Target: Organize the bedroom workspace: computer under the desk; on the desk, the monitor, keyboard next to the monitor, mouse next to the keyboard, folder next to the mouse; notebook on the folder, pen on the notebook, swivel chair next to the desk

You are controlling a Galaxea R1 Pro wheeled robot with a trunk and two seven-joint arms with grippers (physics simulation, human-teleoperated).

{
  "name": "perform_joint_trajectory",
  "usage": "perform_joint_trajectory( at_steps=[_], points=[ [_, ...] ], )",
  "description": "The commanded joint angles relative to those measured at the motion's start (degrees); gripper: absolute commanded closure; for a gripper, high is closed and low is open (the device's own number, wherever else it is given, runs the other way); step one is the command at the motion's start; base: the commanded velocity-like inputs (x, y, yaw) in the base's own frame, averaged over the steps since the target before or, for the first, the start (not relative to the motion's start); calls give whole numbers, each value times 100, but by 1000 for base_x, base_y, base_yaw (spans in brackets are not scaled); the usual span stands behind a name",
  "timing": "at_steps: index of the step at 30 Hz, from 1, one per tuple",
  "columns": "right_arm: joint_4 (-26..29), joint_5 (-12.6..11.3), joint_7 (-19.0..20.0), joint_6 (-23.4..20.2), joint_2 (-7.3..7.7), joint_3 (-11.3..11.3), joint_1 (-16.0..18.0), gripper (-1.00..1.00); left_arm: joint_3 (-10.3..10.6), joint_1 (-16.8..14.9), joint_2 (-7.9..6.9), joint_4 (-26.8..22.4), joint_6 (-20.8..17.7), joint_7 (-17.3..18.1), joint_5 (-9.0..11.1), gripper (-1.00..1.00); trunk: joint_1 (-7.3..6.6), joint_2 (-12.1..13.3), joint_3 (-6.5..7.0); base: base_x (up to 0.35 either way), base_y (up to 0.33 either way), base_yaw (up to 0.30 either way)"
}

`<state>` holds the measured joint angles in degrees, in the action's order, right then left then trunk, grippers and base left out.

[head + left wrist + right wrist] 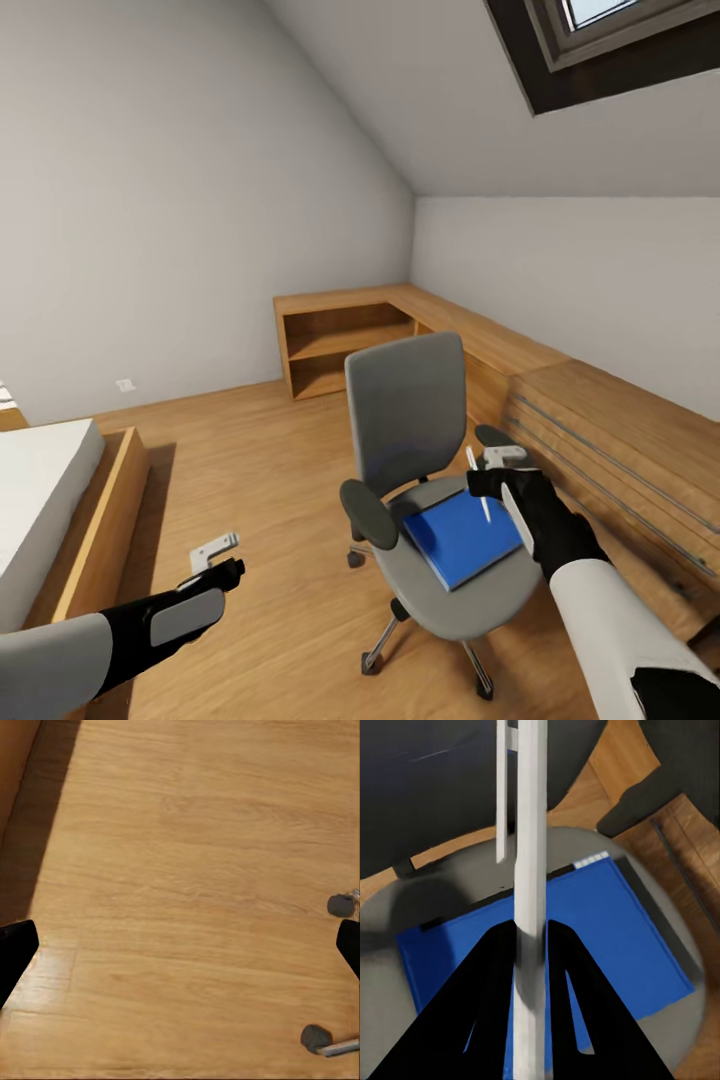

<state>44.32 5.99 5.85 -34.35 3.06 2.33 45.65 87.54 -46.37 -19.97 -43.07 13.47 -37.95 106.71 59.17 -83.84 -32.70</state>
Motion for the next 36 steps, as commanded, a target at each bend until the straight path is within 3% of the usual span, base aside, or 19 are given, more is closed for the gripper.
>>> perform_joint_trajectory(
  at_steps=[1,2,6,7,11,14,17,22,23,25,26,29,32,36],
  points=[
    [110,19,68,-46,-2,53,-48,100,36,-12,58,140,-105,-10,40,-100,-23,38,12,-3,0,0],
    [349,-20,67,-99,-2,130,-161,100,36,-12,193,463,-396,11,51,-100,-45,78,30,-2,0,0],
    [960,-64,66,-264,-10,362,-436,100,32,-12,507,1177,-875,153,130,-100,-132,238,102,-1,0,0],
    [1285,-76,65,-368,-18,494,-590,100,33,-12,660,1531,-1009,292,196,-100,-154,278,120,0,0,0],
    [2064,-103,68,-633,-34,706,-952,100,35,-12,959,2248,-1184,773,331,-100,-242,439,192,0,0,0],
    [2610,-157,71,-779,-57,769,-1153,100,34,-12,1074,2548,-1242,1046,375,-100,-308,559,246,0,0,0],
    [3205,-314,73,-941,-134,817,-1341,100,29,-12,1132,2708,-1269,1198,401,-100,-374,679,299,0,0,-2],
    [3429,-438,72,-1092,-164,959,-1398,100,34,-12,1155,2746,-1275,1256,402,-100,-484,880,389,0,0,-34],
    [3522,-483,74,-1284,-166,1132,-1418,100,35,109,1162,2759,-1220,1286,400,-100,-506,920,407,0,0,-2],
    [3528,-484,74,-1289,-165,1138,-1418,100,35,256,1162,2759,-1170,1288,394,-100,-550,1000,443,0,0,-1],
    [3608,-485,74,-1293,-164,1193,-1419,100,42,752,1179,2733,-742,1303,360,-100,-572,1040,461,0,0,0],
    [3630,-482,74,-1294,-164,1218,-1419,100,53,1089,1222,2682,-287,1311,263,-100,-638,1161,515,0,0,0],
    [3641,-478,74,-1296,-165,1235,-1419,100,59,1479,1247,2646,215,1314,39,-100,-703,1281,569,0,0,0],
    [3644,-477,74,-1311,-165,1241,-1419,100,61,1773,1258,2634,413,1306,-101,-100,-791,1442,641,0,0,0]
  ],
)
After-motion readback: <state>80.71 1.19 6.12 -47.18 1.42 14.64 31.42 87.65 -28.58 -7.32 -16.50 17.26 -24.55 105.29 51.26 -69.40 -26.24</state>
